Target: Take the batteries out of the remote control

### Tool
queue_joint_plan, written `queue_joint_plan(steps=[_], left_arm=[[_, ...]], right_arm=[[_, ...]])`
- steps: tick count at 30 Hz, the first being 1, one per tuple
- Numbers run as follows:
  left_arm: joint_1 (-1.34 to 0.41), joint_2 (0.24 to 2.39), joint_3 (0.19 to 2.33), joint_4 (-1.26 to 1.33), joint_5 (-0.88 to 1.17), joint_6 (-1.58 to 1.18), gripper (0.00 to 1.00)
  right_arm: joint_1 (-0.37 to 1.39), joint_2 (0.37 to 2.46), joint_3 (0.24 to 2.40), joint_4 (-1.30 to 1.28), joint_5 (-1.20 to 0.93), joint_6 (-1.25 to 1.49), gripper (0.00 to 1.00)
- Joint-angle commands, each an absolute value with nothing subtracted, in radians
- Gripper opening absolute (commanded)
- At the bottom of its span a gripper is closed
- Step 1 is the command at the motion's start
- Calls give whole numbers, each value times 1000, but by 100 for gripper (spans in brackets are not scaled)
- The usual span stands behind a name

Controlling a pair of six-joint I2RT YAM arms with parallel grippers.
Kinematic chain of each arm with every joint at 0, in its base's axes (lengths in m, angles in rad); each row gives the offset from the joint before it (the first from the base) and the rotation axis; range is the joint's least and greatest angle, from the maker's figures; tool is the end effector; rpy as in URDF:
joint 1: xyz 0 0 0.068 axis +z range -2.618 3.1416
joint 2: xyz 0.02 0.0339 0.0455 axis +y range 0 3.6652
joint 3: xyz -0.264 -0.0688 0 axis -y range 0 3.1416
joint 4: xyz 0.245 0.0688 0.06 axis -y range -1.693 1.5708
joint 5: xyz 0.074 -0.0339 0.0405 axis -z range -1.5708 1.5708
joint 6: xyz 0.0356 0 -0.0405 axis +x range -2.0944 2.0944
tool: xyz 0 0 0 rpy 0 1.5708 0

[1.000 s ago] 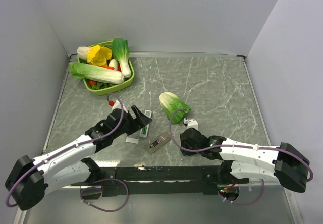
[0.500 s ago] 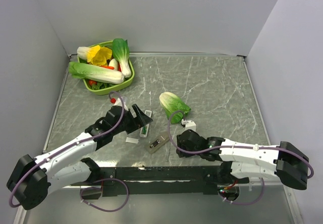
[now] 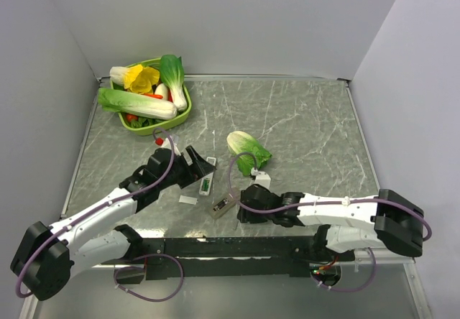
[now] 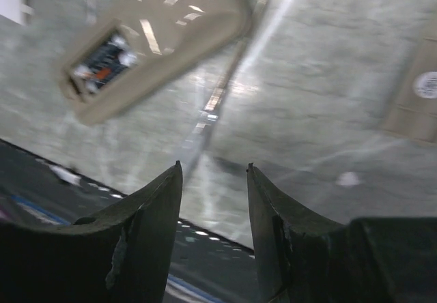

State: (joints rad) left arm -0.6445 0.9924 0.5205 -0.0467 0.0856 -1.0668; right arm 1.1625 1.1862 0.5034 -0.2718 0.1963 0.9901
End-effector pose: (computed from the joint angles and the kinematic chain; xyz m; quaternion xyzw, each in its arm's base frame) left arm 0.1710 -0.1324 0.2224 -0.1601 0.8493 -0.4030 0.3010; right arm 0.0905 0.1917 0.1613 -0.0520 0.9474 0.2213 0.2254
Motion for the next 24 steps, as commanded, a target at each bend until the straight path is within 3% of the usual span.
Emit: queue_joint_plan(steps=[1,14,17,18,21,24], left_arm=[[-638,994,506,20,109,-1068,87],[-635,960,459,66,140,-1089,85],[-635,951,443,78,149,-1097,83],[-635,948,437,86,156,-1098,83],[-635,942,420,112,185,-1098,80],[-637,956,417,152,248,-1098,75]], right_arm=[[1204,1230,615,-308,255,1109,52],[1304,1638,900,-684,357,1180,47],[1328,1663,930,-716,362,1181,35],[1336,1657,939,-724,371,1169,22],[1338,1603,940,-784,431,1144,2],[1338,1511,925,-854,491,1132,0]])
